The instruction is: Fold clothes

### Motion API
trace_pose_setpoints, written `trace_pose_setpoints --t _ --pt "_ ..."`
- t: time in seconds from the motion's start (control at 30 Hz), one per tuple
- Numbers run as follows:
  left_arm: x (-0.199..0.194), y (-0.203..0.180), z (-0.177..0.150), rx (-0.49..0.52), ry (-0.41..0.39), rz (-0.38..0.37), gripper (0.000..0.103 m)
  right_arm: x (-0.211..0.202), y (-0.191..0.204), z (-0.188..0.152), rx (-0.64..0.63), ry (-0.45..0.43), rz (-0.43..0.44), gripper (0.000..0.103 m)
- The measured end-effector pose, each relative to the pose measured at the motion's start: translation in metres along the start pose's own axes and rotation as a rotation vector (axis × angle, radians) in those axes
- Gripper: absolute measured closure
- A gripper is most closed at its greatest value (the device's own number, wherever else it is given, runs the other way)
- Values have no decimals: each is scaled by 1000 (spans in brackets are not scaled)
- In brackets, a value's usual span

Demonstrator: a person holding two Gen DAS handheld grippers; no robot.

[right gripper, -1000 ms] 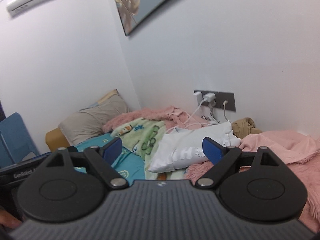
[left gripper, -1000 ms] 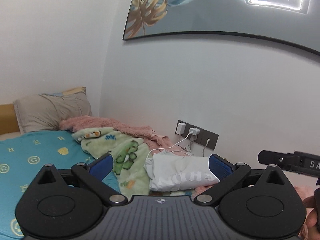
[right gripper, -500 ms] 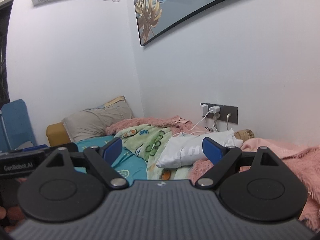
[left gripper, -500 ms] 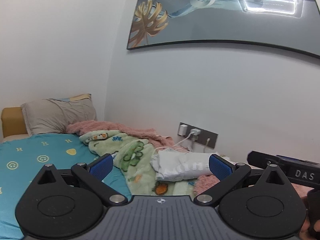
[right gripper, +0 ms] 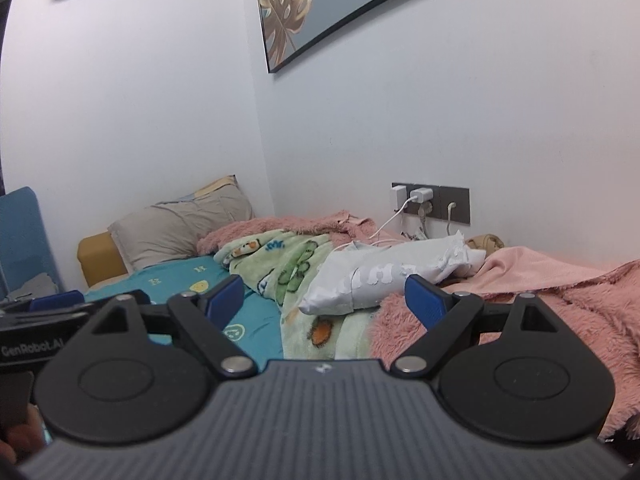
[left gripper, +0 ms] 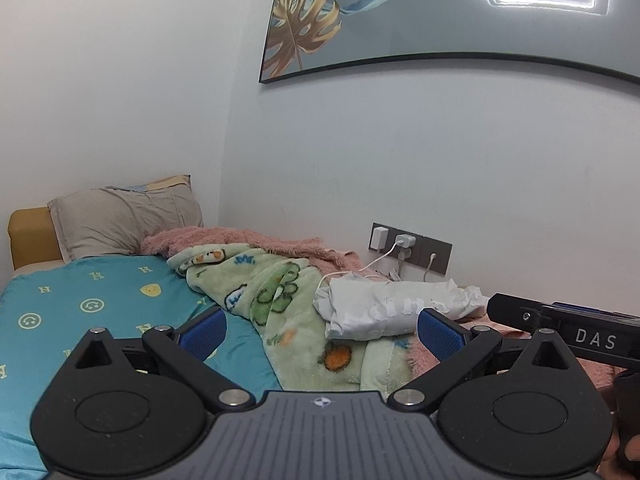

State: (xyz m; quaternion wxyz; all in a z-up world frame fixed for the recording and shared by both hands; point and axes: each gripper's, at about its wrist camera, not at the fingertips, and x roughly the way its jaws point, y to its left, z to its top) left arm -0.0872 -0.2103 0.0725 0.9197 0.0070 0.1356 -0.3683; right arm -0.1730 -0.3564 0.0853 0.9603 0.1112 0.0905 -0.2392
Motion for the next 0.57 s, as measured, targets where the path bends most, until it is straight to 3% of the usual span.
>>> trace_pose_setpoints --t 0.57 --pt "4 8 -5 -6 11 -2 0 5 8 -6 -13 7 -11 14"
